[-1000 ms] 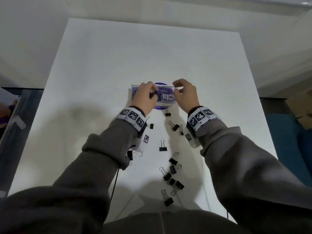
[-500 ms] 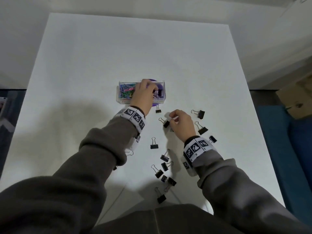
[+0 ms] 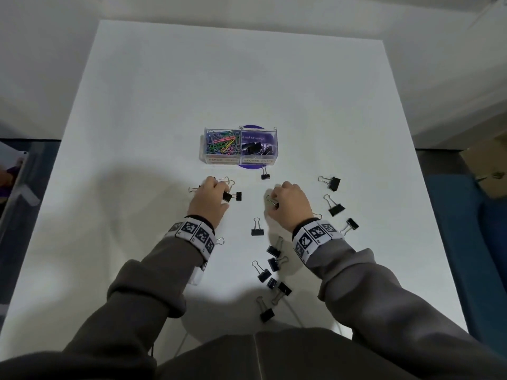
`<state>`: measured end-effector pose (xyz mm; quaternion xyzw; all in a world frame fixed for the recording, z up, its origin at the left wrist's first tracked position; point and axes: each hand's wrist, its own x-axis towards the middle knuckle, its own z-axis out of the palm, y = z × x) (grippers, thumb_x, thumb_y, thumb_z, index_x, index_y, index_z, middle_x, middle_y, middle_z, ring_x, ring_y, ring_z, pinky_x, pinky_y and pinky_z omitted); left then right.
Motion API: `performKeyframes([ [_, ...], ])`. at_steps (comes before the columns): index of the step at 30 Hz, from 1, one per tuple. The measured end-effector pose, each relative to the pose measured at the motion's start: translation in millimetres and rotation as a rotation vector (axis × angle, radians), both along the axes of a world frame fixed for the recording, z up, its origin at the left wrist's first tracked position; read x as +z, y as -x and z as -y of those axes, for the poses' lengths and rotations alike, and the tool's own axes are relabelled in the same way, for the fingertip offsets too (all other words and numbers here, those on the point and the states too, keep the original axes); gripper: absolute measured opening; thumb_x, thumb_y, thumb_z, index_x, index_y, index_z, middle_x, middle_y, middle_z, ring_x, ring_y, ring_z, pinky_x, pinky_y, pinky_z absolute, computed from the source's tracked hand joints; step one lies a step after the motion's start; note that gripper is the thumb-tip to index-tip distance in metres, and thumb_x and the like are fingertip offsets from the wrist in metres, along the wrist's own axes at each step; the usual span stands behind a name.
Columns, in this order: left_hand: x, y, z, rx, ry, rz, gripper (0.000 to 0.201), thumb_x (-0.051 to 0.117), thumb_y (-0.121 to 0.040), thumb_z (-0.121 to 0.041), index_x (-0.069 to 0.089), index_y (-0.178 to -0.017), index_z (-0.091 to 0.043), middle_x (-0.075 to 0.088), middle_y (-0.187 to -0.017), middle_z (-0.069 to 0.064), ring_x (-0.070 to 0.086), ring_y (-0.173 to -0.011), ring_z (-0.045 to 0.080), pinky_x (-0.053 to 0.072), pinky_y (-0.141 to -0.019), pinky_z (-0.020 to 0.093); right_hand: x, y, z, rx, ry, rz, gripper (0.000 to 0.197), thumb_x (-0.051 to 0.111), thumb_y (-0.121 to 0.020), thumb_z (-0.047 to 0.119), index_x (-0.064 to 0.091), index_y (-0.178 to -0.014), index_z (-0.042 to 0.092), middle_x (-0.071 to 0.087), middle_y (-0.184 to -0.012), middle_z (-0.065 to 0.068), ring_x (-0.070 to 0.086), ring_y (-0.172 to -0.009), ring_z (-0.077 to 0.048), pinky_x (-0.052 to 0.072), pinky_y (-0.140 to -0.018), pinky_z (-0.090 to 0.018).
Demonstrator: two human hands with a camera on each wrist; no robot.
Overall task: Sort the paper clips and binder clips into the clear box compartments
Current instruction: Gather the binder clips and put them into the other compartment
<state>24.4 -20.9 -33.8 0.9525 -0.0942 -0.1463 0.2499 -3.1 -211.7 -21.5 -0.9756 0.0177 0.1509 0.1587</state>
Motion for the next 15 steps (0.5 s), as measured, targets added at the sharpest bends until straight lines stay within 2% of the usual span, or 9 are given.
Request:
performKeyframes([
  [4,-1,3,0,-0.014,0.006,-0.007,0.017,0.062,-0.082,-0.008,0.056,-0.096,-0.004,0.049,-0.109,0.014,0.057,-0.085,0.031,0.049,-0.078,0.039,5,-6,1,-0.112,-0.166,0.008,0.007,0.051,-0.083,0.005,0.053,-0.088,0.0,0.048,-0.104,-0.018,0.047,-0.073,-0.025,0.043,-0.069,-0.031],
  [6,-1,7,-1,-0.035,-0.011,-0.019,0.018,0.063,-0.082,-0.014,0.054,-0.095,-0.005,0.048,-0.108,0.011,0.056,-0.082,0.029,0.047,-0.074,0.035,10,-13,3,-0.173,-0.203,0.034,0.004,0.045,-0.086,0.004,0.048,-0.084,0.005,0.05,-0.097,-0.018,0.046,-0.073,-0.026,0.042,-0.069,-0.034],
  [8,0,10,-4,-0.023,-0.002,-0.023,0.017,0.061,-0.083,-0.02,0.054,-0.094,-0.008,0.053,-0.105,0.008,0.053,-0.077,0.024,0.044,-0.07,0.034,13,-21,2,-0.193,-0.194,0.04,0.009,0.041,-0.089,0.008,0.049,-0.091,0.004,0.056,-0.095,-0.017,0.053,-0.079,-0.031,0.043,-0.069,-0.035],
  [11,6,8,-8,0.095,0.11,-0.113,0.018,0.061,-0.084,-0.024,0.055,-0.095,-0.011,0.06,-0.097,0.002,0.049,-0.071,0.017,0.037,-0.068,0.028,12,-33,-4,-0.152,-0.114,0.027,0.023,0.042,-0.09,0.016,0.051,-0.109,0.007,0.062,-0.104,-0.015,0.06,-0.089,-0.034,0.04,-0.068,-0.032],
  [13,11,5,-9,0.148,0.204,-0.156,0.02,0.061,-0.085,-0.026,0.055,-0.097,-0.011,0.06,-0.093,-0.001,0.05,-0.073,0.015,0.036,-0.07,0.026,8,-40,-9,-0.173,-0.048,0.035,0.029,0.044,-0.09,0.028,0.053,-0.109,0.007,0.062,-0.105,-0.014,0.062,-0.09,-0.035,0.043,-0.069,-0.033],
  [15,17,3,-8,0.161,0.285,-0.162,0.022,0.061,-0.085,-0.025,0.054,-0.101,-0.011,0.057,-0.091,-0.002,0.05,-0.07,0.013,0.037,-0.07,0.026,7,-46,-13,-0.237,0.004,0.019,0.04,0.045,-0.09,0.041,0.054,-0.104,0.005,0.063,-0.1,-0.012,0.062,-0.088,-0.034,0.041,-0.065,-0.032],
])
